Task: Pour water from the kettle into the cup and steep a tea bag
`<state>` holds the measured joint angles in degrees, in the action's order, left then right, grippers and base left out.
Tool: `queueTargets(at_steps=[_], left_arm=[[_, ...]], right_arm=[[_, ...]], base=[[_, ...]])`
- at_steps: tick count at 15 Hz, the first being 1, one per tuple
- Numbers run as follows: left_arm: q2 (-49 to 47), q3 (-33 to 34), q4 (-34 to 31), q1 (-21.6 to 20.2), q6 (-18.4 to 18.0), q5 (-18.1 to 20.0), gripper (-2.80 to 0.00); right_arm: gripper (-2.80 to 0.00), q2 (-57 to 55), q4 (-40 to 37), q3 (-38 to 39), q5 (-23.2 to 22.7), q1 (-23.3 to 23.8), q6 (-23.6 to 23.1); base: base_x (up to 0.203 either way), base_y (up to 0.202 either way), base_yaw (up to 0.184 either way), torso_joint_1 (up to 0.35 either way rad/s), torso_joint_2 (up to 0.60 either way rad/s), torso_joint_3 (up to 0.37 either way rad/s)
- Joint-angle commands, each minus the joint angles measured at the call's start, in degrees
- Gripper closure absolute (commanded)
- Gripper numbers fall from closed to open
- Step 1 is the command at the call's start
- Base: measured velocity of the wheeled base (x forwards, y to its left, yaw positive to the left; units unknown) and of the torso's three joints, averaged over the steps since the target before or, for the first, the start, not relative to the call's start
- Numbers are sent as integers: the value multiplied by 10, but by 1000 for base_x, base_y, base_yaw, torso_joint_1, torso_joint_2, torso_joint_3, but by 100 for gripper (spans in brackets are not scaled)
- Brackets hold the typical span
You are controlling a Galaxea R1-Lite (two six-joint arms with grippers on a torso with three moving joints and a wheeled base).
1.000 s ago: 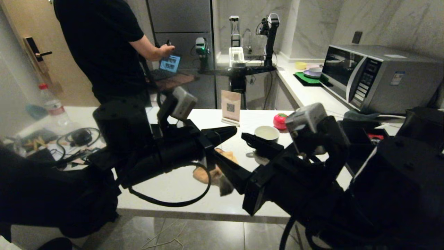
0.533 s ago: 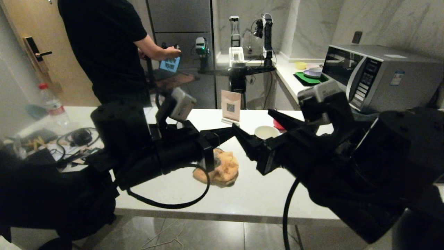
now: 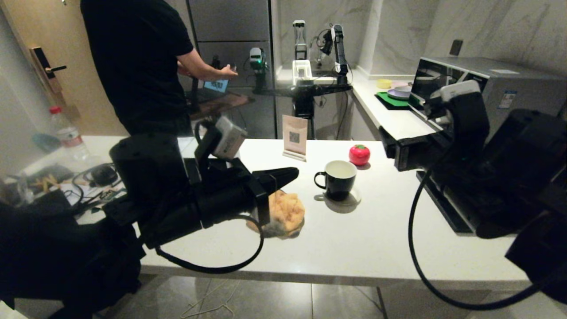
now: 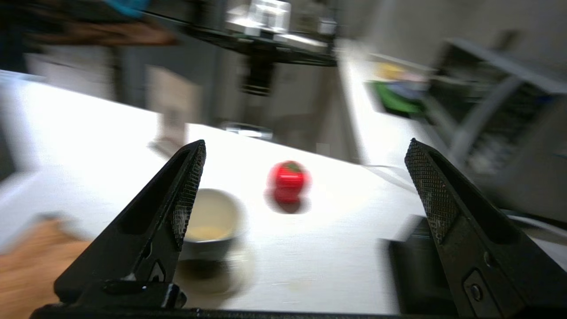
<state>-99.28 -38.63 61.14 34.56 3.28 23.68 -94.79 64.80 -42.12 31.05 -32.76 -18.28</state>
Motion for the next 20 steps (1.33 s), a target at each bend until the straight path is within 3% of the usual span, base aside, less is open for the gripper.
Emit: queueTargets(at_steps=[1,3,4,8,13,16,18,20], left_arm=[[1,2,4,1,1,1,0],[2,2,4,0,1,2,0],[5,4,4,0,1,1,0],[14,12,4,1,1,2,0],[22,17,4,1,-1,2,0],[32,29,4,1,-1,2,0],[37,29,4,0,0,1,0],[43,32,3,0,0,0,0]], right_arm=[[-280,12,6,2,3,40,-13],[-277,26,9,3,3,63,-20],[0,39,7,1,2,72,-24],[0,67,4,-1,1,135,-56],[0,109,2,14,-10,264,-77],[0,131,3,51,-69,350,-66],[0,148,3,81,-126,394,-27],[0,185,2,122,-164,403,8]], base=[[0,0,0,0,0,0],[0,0,0,0,0,0],[0,0,0,0,0,0],[0,0,0,0,0,0],[0,0,0,0,0,0],[0,0,0,0,0,0],[0,0,0,0,0,0],[0,0,0,0,0,0]])
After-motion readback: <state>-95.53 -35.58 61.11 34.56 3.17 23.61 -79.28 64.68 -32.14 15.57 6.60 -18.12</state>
